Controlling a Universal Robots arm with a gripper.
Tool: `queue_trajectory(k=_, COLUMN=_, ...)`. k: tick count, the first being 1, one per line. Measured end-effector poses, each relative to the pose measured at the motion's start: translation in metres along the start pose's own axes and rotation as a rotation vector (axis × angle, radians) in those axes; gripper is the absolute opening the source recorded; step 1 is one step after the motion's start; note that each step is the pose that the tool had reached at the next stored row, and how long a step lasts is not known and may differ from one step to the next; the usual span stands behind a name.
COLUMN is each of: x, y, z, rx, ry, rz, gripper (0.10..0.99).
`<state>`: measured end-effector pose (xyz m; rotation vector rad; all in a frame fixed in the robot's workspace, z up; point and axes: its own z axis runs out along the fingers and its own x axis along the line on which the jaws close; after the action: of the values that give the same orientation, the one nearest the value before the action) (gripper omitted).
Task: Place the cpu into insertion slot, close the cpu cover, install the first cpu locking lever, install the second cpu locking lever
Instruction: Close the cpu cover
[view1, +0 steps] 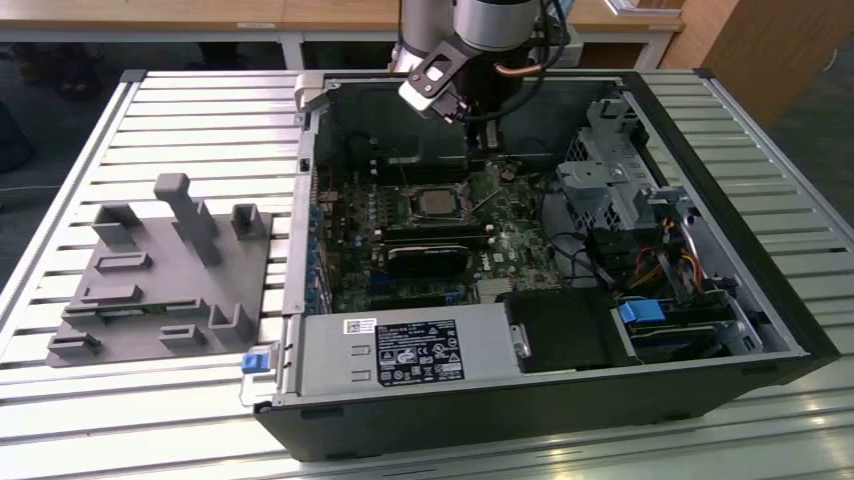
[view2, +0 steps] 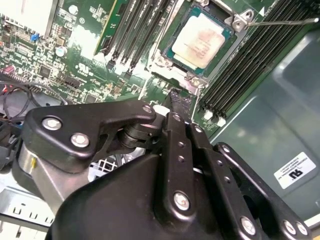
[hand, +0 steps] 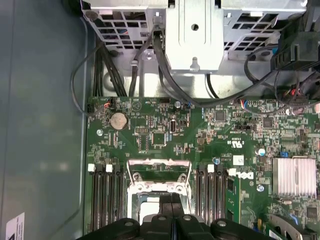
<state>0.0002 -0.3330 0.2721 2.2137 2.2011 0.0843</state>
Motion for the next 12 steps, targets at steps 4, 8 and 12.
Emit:
queue_trajectory(k=4, x=-0.0003, y=0.0023, z=0.0001, rx=0.0, ry=0.0014, rz=0.0, gripper=0.106)
queue_trajectory(k=8, x=-0.0008, y=0.0037, z=0.0002, rx=0.001, ry=0.0058, rz=0.0, gripper=0.106)
queue_trajectory(k=12, x=-0.0009, y=0.004, z=0.0002, rx=0.001, ry=0.0117, rz=0.001, gripper=0.106)
